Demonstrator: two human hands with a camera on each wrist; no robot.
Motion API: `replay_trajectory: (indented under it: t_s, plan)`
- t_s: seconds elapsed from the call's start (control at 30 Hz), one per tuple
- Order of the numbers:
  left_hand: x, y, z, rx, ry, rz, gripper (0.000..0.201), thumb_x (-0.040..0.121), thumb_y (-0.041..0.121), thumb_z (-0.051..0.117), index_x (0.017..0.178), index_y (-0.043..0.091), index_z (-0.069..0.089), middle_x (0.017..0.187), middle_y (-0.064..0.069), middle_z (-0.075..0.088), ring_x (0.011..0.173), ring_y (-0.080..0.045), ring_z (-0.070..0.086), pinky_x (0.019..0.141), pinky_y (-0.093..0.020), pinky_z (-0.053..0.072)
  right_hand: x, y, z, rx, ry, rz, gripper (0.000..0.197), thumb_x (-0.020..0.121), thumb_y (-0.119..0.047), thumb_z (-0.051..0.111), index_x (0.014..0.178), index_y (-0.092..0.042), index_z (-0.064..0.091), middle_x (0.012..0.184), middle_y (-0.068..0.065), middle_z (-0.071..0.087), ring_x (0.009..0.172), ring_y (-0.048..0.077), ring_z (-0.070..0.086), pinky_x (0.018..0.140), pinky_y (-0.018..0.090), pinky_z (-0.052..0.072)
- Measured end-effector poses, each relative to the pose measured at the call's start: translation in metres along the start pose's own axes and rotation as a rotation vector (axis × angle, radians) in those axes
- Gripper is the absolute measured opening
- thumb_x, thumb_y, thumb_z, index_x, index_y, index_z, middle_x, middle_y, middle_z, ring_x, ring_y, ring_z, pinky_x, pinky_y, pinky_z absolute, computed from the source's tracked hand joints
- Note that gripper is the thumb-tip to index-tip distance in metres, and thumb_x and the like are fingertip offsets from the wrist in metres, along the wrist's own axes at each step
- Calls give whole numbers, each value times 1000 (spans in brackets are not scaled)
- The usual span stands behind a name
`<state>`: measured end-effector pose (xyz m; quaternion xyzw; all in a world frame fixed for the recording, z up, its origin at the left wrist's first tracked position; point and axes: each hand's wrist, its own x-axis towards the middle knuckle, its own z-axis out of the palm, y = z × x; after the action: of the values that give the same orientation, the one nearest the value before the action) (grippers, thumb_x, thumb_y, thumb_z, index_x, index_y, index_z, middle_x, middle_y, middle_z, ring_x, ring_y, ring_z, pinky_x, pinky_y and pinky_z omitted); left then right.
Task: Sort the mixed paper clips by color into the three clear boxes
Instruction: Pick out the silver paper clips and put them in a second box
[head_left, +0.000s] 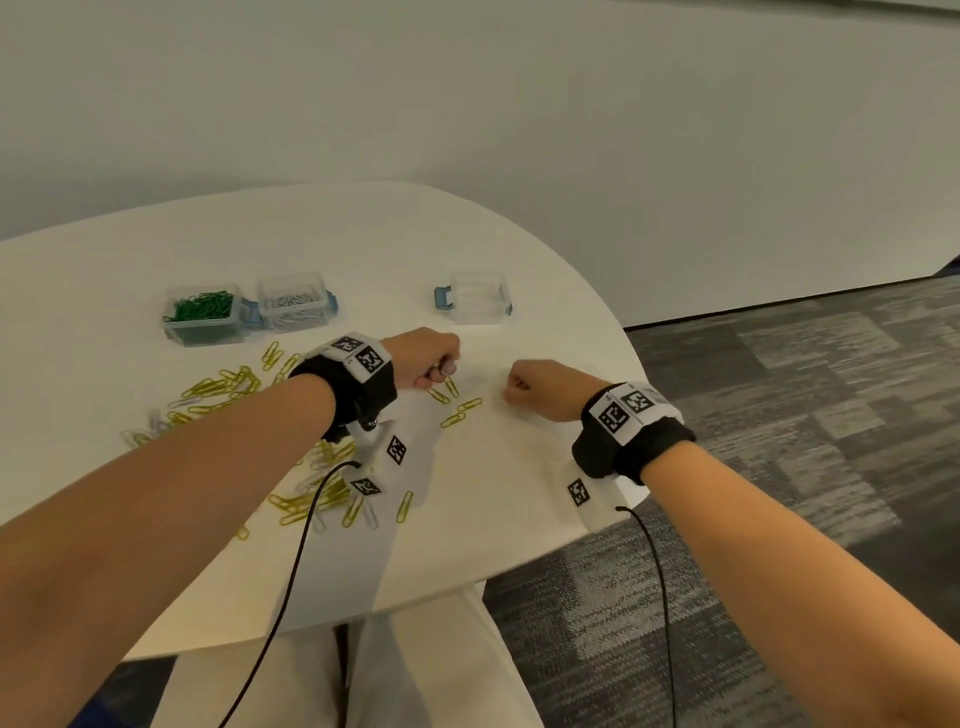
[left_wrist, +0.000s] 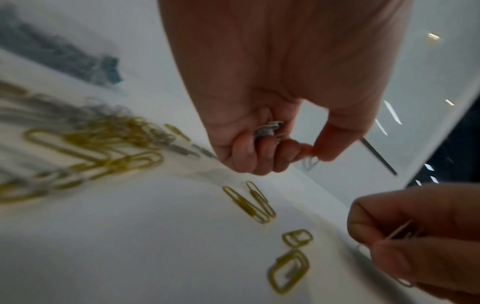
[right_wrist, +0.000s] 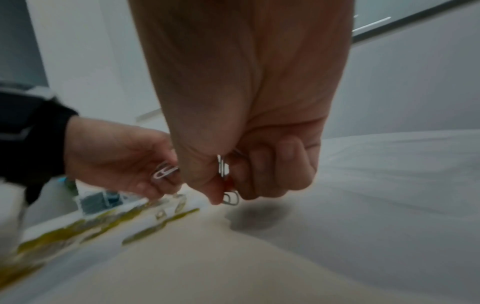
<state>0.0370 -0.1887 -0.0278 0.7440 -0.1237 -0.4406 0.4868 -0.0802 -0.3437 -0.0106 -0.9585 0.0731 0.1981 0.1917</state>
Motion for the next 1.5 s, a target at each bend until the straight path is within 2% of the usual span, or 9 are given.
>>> replay_trajectory:
  t_s: [0.23,0.37,0.53,0.77,1.0,1.17,1.3,1.4,1.5]
  plan:
    - [-21,-25,-25,-981,-172,-132,7,69,19,36,67,12,37,61,-7,43,46,-18,42,46,-18,36,19,-83,-41,155,139,-268,20,94,-28,54,86,-10,51,75,-1,50,67,13,46,55,18,34]
    - [-19,-25,-39,-1048,-171,-161,20,83,18,38,68,8,45,54,-4,46,41,-14,44,39,-16,37,43,-126,-46,-72,79,-342,19,88,-26,64,101,-12,63,83,-8,53,64,2,47,55,14,35]
    - [-36,-22,-63,-1248,-187,-137,16,78,15,48,71,4,57,64,-5,51,57,-14,50,41,-17,38,62,-151,-48,-52,120,-419,26,85,-31,69,105,-14,66,106,-1,64,93,14,57,78,23,45]
    - [-36,-4,-132,-1163,120,-21,33,99,21,33,72,8,45,63,-7,48,52,-16,47,43,-18,41,85,-143,-55,229,406,-328,19,92,-22,57,101,-8,66,107,7,66,88,17,58,78,29,48]
    - [-13,4,-168,-542,624,164,22,87,5,43,68,7,53,61,-3,58,56,-15,44,53,-22,34,93,-103,-16,-53,47,-67,35,92,-19,57,126,-12,57,132,8,53,118,24,52,90,25,40]
    - [-18,-4,-157,309,590,220,26,92,16,47,101,5,69,115,-7,64,108,-23,56,92,-30,42,100,-119,6,-106,61,-102,63,87,-47,62,139,-15,46,134,13,46,122,28,46,96,31,38]
    - [-38,-14,-131,547,584,388,17,86,14,54,95,13,68,105,-2,66,102,-17,57,87,-26,42,102,-126,18,-98,63,-144,43,87,-30,66,126,-16,54,121,13,49,110,29,52,81,27,38]
    - [-46,-27,-112,844,340,262,16,87,18,57,98,13,68,104,-2,66,98,-19,60,84,-29,47,95,-113,7,137,93,-106,28,94,-25,57,119,-12,58,108,10,58,88,25,62,70,30,51]
    - [-49,-42,-103,987,277,212,29,82,30,67,106,14,62,107,-2,61,96,-18,57,84,-30,47,86,-97,-4,160,111,-44,23,92,-14,58,114,-7,58,103,9,56,69,17,59,62,25,52]
